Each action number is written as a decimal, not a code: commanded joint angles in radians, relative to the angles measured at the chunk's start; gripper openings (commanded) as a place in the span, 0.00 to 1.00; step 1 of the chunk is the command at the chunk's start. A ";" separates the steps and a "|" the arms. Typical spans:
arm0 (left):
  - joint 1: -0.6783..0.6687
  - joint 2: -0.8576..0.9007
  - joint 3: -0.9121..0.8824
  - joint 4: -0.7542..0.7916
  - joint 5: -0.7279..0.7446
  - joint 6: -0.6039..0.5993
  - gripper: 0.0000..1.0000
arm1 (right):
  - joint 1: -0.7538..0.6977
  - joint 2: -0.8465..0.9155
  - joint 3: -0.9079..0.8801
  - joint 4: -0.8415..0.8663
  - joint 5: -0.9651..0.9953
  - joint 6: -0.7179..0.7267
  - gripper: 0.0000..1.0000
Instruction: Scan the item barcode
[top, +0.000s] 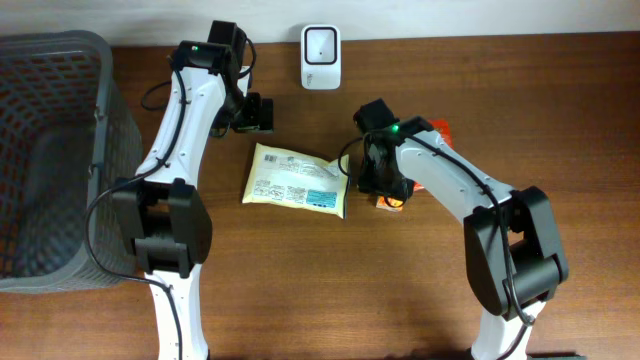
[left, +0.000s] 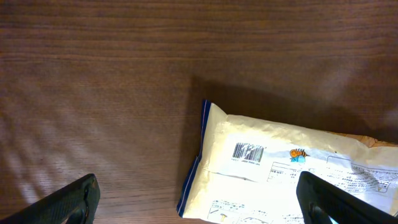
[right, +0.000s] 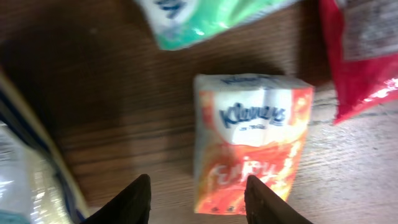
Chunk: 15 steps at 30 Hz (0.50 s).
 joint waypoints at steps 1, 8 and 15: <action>0.006 0.004 -0.008 0.002 -0.013 -0.009 0.99 | 0.010 -0.003 -0.029 0.003 0.105 0.037 0.48; 0.006 0.004 -0.008 0.002 -0.013 -0.009 0.99 | 0.015 0.003 -0.051 0.018 0.134 0.073 0.40; 0.004 0.004 -0.008 0.002 -0.013 -0.009 0.99 | 0.023 0.032 -0.051 0.021 0.135 0.098 0.07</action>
